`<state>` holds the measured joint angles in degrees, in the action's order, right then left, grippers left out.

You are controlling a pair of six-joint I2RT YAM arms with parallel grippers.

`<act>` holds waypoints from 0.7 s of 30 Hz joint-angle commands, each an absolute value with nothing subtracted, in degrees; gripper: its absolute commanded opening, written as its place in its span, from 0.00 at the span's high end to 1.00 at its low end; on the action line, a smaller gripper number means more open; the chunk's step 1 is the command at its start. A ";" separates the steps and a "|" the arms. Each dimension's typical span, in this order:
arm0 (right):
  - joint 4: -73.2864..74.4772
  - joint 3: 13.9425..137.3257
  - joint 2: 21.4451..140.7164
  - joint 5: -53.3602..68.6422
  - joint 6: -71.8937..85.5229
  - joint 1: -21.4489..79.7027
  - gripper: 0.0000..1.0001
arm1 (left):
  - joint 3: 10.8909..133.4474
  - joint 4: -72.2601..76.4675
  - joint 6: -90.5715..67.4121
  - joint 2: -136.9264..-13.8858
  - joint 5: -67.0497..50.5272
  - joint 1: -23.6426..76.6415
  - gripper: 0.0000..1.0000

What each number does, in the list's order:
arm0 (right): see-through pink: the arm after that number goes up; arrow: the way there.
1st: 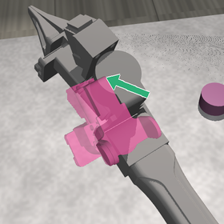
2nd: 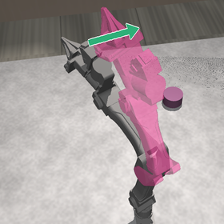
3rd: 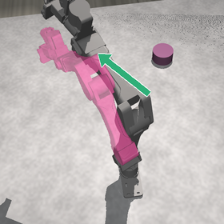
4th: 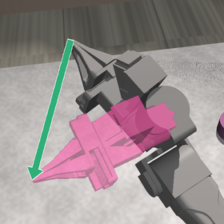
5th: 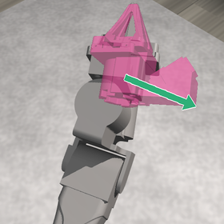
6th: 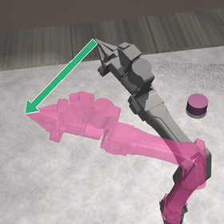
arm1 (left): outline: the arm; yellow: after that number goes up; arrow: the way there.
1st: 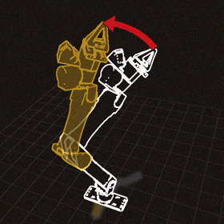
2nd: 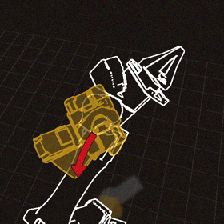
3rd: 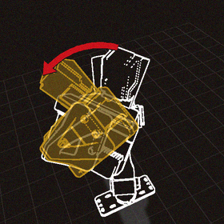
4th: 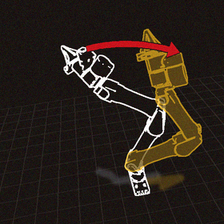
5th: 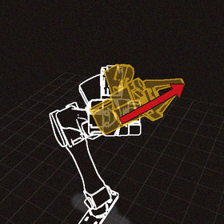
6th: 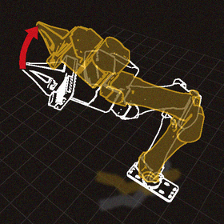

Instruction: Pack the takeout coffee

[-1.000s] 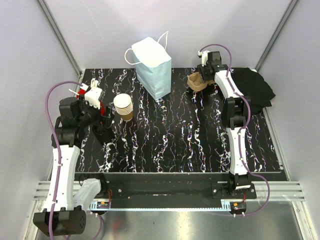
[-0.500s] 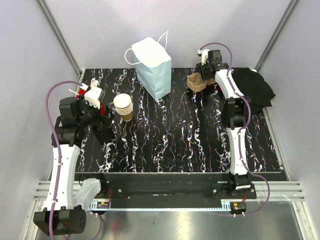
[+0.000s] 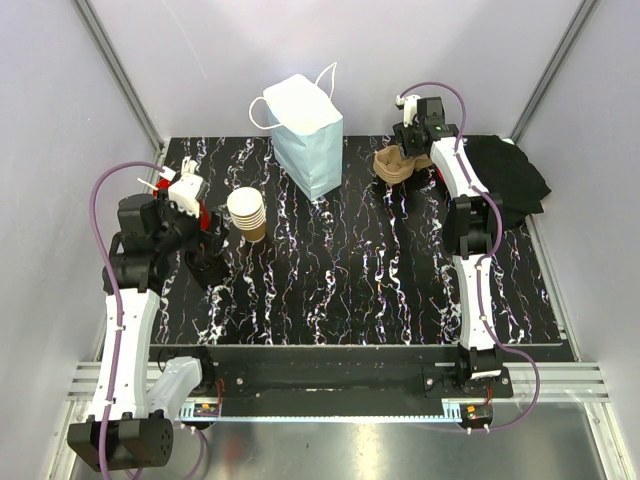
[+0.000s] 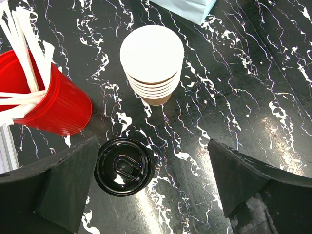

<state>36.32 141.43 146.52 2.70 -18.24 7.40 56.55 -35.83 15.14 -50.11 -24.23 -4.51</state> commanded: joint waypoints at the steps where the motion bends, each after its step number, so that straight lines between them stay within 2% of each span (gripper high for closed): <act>1: 36.38 144.40 146.34 4.22 -18.63 7.73 0.42 | 56.25 -32.52 14.94 -50.36 -25.84 -4.92 0.01; 21: 37.09 143.17 147.57 5.10 -19.25 7.73 0.42 | 56.16 -32.43 14.94 -50.36 -26.72 -5.45 0.01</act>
<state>36.36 141.43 147.22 4.14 -18.41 7.40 56.47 -35.83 15.14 -50.13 -24.73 -5.08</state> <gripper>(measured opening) 0.585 0.987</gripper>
